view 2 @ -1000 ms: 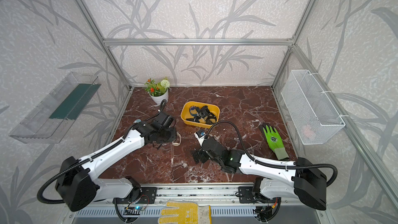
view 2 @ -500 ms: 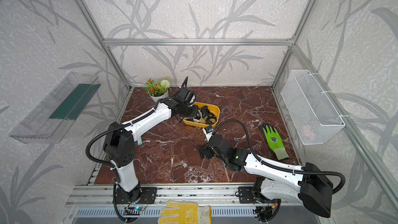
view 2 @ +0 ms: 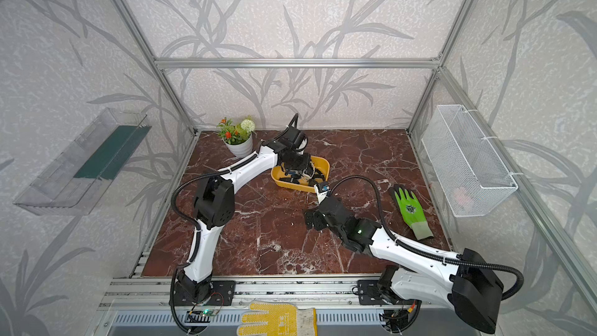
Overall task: Put the watch into the storage box
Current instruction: Place the watch in the storage box.
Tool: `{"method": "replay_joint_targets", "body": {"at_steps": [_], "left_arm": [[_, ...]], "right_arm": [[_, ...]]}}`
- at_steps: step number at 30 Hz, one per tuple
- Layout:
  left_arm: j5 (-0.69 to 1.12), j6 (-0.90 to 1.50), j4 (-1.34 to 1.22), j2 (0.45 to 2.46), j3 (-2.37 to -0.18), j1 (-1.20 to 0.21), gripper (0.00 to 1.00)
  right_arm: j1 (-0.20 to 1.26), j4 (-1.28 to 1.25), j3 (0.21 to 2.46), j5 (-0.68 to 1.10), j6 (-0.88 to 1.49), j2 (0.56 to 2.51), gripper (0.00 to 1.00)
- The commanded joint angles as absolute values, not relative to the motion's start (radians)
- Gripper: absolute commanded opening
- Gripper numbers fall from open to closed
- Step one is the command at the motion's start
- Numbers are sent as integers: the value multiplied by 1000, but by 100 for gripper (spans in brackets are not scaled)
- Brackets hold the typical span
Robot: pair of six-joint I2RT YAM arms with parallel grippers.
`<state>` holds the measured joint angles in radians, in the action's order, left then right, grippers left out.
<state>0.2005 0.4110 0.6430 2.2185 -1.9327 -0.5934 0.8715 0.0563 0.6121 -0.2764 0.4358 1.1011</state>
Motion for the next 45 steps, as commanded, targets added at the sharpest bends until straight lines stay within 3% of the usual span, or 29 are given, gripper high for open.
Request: {"method": "replay_joint_targets", "body": {"at_steps": [1,14,17,23,32,36,45], "left_arm": [[218,399,671,2233,-1986,-591,0],[211,397,718,2290,-2046,-587,2],[213,397,717,2284,-2045,-587,13],[206,397,709,2238,-2038,-585,47],[169,372,666,2058,-1939,-584,73],[96,370,629,1942,-1822,-583,74],[40,395,583,1579,-1334,-572,74]], "right_arm": [[799,35,623,-246,460,1136,99],[759,-9,660,-209,435,1199,99],[758,0,654,-218,435,1185,99],[750,17,649,-233,425,1148,99],[739,28,642,-233,408,1112,99],[739,43,653,-223,385,1114,99],[771,52,666,-192,374,1116,99]]}}
